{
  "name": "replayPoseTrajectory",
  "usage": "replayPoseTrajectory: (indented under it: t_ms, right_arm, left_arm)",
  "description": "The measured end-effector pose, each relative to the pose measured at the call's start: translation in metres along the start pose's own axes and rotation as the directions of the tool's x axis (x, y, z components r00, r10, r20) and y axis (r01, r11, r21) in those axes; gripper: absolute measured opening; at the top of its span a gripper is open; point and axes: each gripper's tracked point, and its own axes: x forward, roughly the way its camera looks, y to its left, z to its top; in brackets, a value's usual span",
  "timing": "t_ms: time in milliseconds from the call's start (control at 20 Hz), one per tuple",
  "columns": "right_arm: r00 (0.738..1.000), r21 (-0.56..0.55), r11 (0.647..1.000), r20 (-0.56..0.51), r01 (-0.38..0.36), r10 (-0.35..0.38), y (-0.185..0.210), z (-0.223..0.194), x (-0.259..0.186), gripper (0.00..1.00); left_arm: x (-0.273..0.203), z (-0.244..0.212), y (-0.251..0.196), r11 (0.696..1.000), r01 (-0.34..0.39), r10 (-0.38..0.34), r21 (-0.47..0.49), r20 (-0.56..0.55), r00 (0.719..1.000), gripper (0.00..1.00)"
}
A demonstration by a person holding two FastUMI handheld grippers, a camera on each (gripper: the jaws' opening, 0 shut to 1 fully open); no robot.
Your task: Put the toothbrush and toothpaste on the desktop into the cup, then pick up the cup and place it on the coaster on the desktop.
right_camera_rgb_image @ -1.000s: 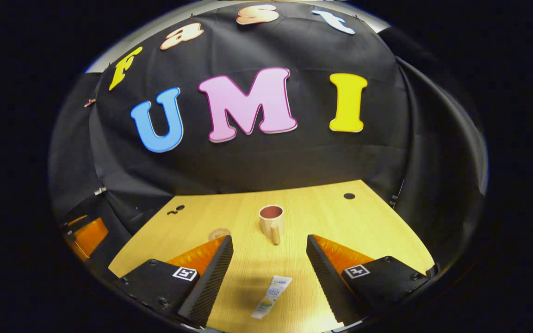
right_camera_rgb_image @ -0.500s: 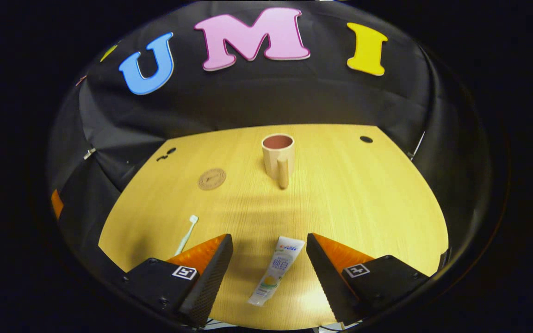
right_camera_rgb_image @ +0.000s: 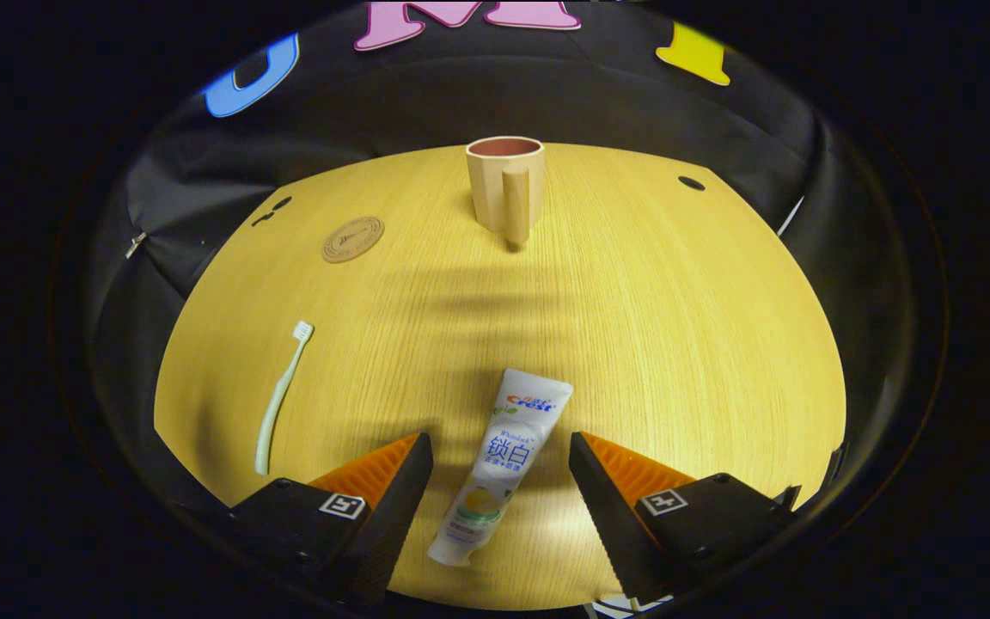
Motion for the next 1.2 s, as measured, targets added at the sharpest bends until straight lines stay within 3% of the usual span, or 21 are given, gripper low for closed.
replayPoseTrajectory:
  t_ms: [300,600,750,800,850,1000,1200]
  right_arm:
    - [0.998,0.029,1.000,-0.058,-0.009,0.010,-0.001,-0.015,0.010,0.98]
    - [0.997,0.025,1.000,-0.080,-0.005,0.007,0.000,-0.019,0.013,0.72]
    - [0.993,0.025,1.000,-0.117,0.004,-0.001,-0.003,-0.022,0.009,0.40]
    - [0.991,0.005,1.000,-0.130,-0.004,0.005,-0.003,-0.023,0.013,0.46]
    - [0.989,-0.018,1.000,-0.145,-0.015,0.012,-0.003,-0.022,0.013,0.40]
    - [0.989,-0.062,0.997,-0.145,-0.044,0.035,-0.002,-0.022,0.013,0.40]
    - [0.983,-0.029,0.994,-0.158,-0.101,0.095,-0.003,-0.021,0.011,0.25]
  left_arm:
    - [0.003,-0.012,-0.005,1.000,0.004,-0.003,0.013,-0.038,0.999,0.96]
    - [0.010,-0.013,-0.005,1.000,0.001,-0.001,0.002,-0.047,0.999,0.96]
    - [0.015,-0.014,-0.007,1.000,0.002,-0.002,0.000,-0.048,0.999,0.96]
    - [0.017,-0.014,-0.007,1.000,0.001,-0.001,0.001,-0.050,0.999,0.96]
    - [0.018,-0.014,-0.007,1.000,0.000,0.000,0.001,-0.048,0.999,0.96]
    - [0.024,-0.020,-0.009,1.000,0.000,-0.001,-0.007,-0.059,0.998,0.96]
    - [0.030,-0.028,-0.009,1.000,-0.005,0.004,-0.015,-0.081,0.997,0.96]
